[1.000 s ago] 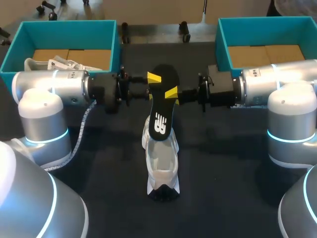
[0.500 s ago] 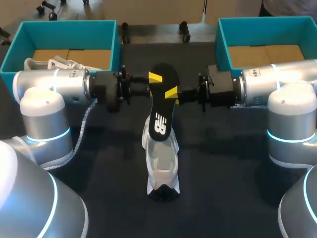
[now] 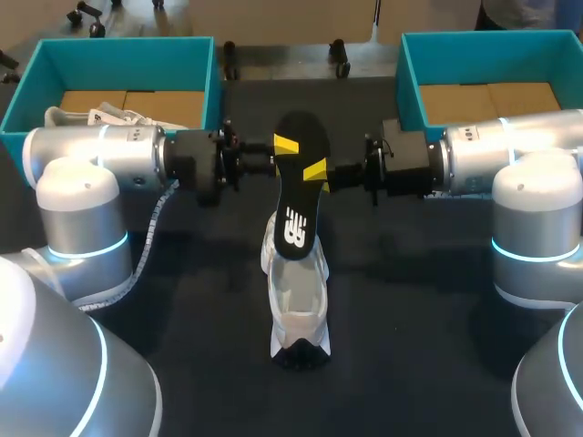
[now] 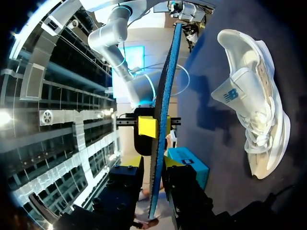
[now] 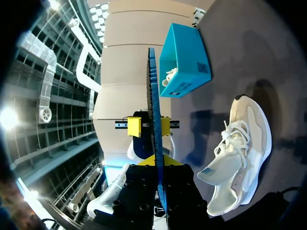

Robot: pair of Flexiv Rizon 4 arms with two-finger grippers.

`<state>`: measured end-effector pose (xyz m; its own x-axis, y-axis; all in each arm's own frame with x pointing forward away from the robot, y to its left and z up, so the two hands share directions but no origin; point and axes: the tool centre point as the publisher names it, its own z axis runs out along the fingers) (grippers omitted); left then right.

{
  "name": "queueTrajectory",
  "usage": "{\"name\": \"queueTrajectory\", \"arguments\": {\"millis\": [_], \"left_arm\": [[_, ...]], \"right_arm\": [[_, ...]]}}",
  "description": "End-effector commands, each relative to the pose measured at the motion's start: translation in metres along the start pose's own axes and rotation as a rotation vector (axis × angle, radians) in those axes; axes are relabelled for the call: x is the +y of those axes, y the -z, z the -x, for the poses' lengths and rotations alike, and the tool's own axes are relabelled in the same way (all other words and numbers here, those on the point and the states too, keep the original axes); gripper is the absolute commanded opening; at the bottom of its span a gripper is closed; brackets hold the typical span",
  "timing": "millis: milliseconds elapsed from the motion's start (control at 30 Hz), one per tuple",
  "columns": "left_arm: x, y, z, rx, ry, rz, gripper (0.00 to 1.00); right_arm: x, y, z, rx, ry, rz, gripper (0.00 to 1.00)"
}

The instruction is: Take the shoe out of the shoebox, open the shoe tongue, remove and reinsert the insole, then place the shoe into the shoebox

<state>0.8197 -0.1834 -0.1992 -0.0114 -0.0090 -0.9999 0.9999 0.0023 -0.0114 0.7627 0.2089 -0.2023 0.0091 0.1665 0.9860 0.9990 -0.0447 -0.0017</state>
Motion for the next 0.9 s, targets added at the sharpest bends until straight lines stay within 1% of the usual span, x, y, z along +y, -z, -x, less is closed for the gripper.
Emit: {"name": "queueTrajectory", "arguments": {"millis": [33, 300, 367, 433, 567, 633, 767, 900], "left_arm": [[-0.0043, -0.0034, 0.0009, 0.011, -0.017, 0.025, 0.23], [-0.0044, -0.0047, 0.0005, 0.017, -0.026, 0.045, 0.22], [-0.0043, -0.0048, 0.0004, 0.018, -0.027, 0.046, 0.20], [-0.0039, -0.0051, 0.0001, 0.017, -0.027, 0.047, 0.15], [-0.0025, -0.0056, -0.0011, 0.018, -0.025, 0.049, 0.07], [-0.0023, -0.0055, -0.0014, 0.017, -0.023, 0.050, 0.06], [-0.0022, -0.0054, -0.0021, 0.019, -0.022, 0.050, 0.07], [-0.0022, -0.0056, -0.0025, 0.019, -0.022, 0.046, 0.12]], "right_arm": [[-0.0009, -0.0012, -0.0005, -0.004, -0.001, 0.002, 0.00], [-0.0009, -0.0012, -0.0005, -0.004, -0.001, 0.002, 0.00], [-0.0009, -0.0012, -0.0005, -0.004, -0.001, 0.002, 0.00], [-0.0009, -0.0012, -0.0005, -0.004, -0.001, 0.002, 0.00], [-0.0009, -0.0012, -0.0005, -0.004, -0.001, 0.002, 0.00], [-0.0009, -0.0012, -0.0005, -0.004, -0.001, 0.002, 0.00], [-0.0009, -0.0012, -0.0005, -0.004, -0.001, 0.002, 0.00], [-0.0009, -0.0012, -0.0005, -0.004, -0.001, 0.002, 0.00]]}}
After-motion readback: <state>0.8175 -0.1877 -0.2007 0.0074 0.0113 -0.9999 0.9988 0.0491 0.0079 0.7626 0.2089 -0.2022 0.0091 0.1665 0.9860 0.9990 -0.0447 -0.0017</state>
